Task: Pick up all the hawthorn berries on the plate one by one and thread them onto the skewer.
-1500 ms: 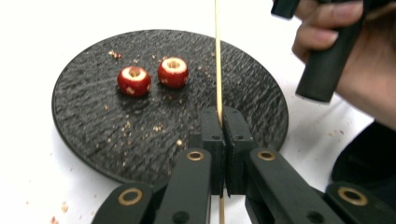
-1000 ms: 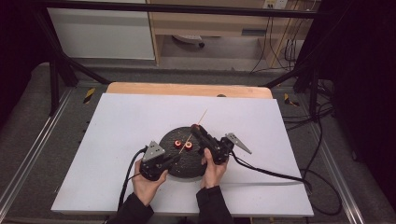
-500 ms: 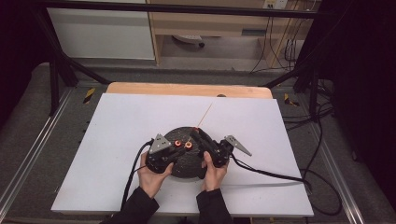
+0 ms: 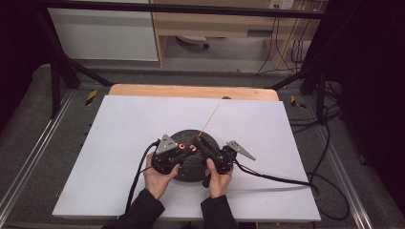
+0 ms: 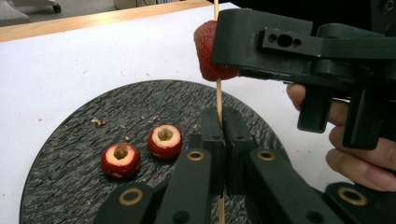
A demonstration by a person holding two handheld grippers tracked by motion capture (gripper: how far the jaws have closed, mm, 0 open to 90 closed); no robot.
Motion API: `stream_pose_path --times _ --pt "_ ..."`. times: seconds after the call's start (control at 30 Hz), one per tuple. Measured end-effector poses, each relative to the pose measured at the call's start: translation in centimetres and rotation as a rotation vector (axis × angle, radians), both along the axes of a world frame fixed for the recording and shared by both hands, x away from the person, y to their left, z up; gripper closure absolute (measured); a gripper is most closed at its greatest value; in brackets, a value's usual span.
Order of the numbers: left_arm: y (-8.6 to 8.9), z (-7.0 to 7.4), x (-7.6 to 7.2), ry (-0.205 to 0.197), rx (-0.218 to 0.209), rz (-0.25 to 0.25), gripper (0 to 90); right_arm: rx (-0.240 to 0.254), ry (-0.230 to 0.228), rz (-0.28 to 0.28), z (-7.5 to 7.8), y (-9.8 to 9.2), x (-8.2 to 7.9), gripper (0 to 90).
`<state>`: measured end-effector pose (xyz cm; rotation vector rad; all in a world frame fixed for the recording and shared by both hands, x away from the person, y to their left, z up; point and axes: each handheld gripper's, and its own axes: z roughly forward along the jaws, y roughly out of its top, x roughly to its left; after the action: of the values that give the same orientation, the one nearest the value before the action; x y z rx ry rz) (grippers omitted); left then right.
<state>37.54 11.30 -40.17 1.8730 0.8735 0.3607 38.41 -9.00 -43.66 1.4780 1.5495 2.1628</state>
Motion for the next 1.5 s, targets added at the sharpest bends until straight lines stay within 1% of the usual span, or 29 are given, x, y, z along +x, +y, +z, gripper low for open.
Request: stream_pose_path --times 0.1,0.17,0.2,0.23,0.27,0.3,0.33,0.37,0.4,0.43,0.47,0.5,0.53,0.57,0.63,0.7,0.73,0.77,0.8,0.83,0.87,0.93,1.03,1.1,1.17,1.23,1.3,1.43,1.5 --pt "0.2 -0.1 0.0 0.002 0.001 -0.008 88.4 -0.01 0.01 0.008 0.0 0.0 0.0 61.6" --pt "0.3 -0.2 -0.1 0.004 0.002 -0.013 88.4 -0.02 0.008 0.02 0.1 0.0 0.0 61.0" --pt "0.4 -0.2 -0.2 0.004 0.002 -0.016 88.4 -0.043 0.004 0.021 0.2 -0.2 0.0 56.1" --pt "0.5 -0.2 -0.3 0.007 0.002 -0.017 88.4 -0.043 0.004 0.021 0.2 -0.2 0.0 56.1" --pt "0.7 -0.3 -0.4 0.007 0.002 -0.018 88.4 -0.055 0.0 0.021 0.3 -0.3 0.0 54.5" --pt "0.9 -0.3 -0.4 0.006 0.002 -0.019 88.4 -0.076 -0.007 0.031 0.6 -0.6 0.0 50.4" --pt "1.1 -0.3 -0.5 0.009 0.0 -0.019 88.4 -0.076 -0.007 0.031 0.6 -0.6 0.0 50.4" --pt "1.4 -0.4 -0.5 0.011 -0.002 -0.018 88.4 -0.084 -0.008 0.032 0.8 -0.8 0.0 47.0" --pt "1.6 -0.5 -0.5 0.012 0.001 -0.017 88.4 -0.112 -0.009 0.044 1.1 -1.3 0.1 42.3" --pt "1.8 -0.5 -0.6 0.014 0.002 -0.017 88.4 -0.112 -0.009 0.044 1.1 -1.3 0.1 42.3" --pt "2.1 -0.6 -0.7 0.014 0.001 -0.016 88.4 -0.119 -0.003 0.048 1.2 -1.5 0.1 39.2" --pt "2.4 -0.7 -0.8 0.014 0.004 -0.017 88.4 -0.148 -0.006 0.052 1.2 -1.7 0.2 35.8" --pt "2.7 -0.7 -0.9 0.016 0.007 -0.014 88.4 -0.19 0.004 0.067 1.4 -2.2 0.3 28.9" --pt "2.9 -0.7 -0.9 0.017 0.01 -0.014 88.4 -0.19 0.004 0.067 1.4 -2.2 0.3 28.9" --pt "3.5 -0.8 -1.1 0.023 0.014 -0.016 88.4 -0.227 0.015 0.079 1.4 -2.6 0.4 23.5" --pt "4.0 -0.9 -1.3 0.026 0.021 -0.019 88.3 -0.28 0.027 0.096 1.3 -2.9 0.4 19.0" --pt "4.3 -0.9 -1.4 0.027 0.025 -0.019 88.3 -0.333 0.036 0.112 1.3 -3.3 0.4 14.7" --pt "4.6 -1.0 -1.5 0.03 0.032 -0.02 88.3 -0.333 0.036 0.112 1.3 -3.3 0.4 14.7" --pt "4.9 -1.0 -1.6 0.033 0.04 -0.022 88.3 -0.356 0.038 0.119 1.3 -3.6 0.4 12.8" --pt "5.2 -1.1 -1.7 0.034 0.05 -0.024 88.2 -0.406 0.056 0.137 1.3 -4.0 0.4 8.9" --pt "5.5 -1.2 -1.8 0.036 0.057 -0.024 88.2 -0.406 0.056 0.137 1.3 -4.0 0.4 8.9" --pt "6.2 -1.3 -2.1 0.04 0.063 -0.025 88.2 -0.454 0.064 0.153 1.3 -4.2 0.4 6.1" --pt "7.1 -1.5 -2.5 0.044 0.066 -0.038 88.1 -0.495 0.075 0.176 1.3 -4.4 0.5 3.7" --pt "7.6 -1.7 -2.8 0.043 0.074 -0.037 88.1 -0.519 0.083 0.194 1.3 -4.4 0.5 2.9" --pt "8.3 -1.8 -3.1 0.046 0.075 -0.036 88.1 -0.551 0.087 0.207 1.3 -4.5 0.5 2.7" --pt "8.8 -2.0 -3.3 0.047 0.088 -0.031 88.1 -0.572 0.098 0.219 1.4 -4.6 0.6 2.3" --pt "9.4 -2.1 -3.5 0.048 0.095 -0.026 88.0 -0.608 0.113 0.233 1.5 -4.7 0.7 2.1" --pt "10.4 -2.5 -4.0 0.056 0.102 -0.024 88.0 -0.673 0.126 0.262 1.8 -4.5 0.9 2.3" --pt "10.8 -2.7 -4.3 0.051 0.116 -0.022 88.0 -0.711 0.136 0.276 2.1 -4.3 1.1 2.3"
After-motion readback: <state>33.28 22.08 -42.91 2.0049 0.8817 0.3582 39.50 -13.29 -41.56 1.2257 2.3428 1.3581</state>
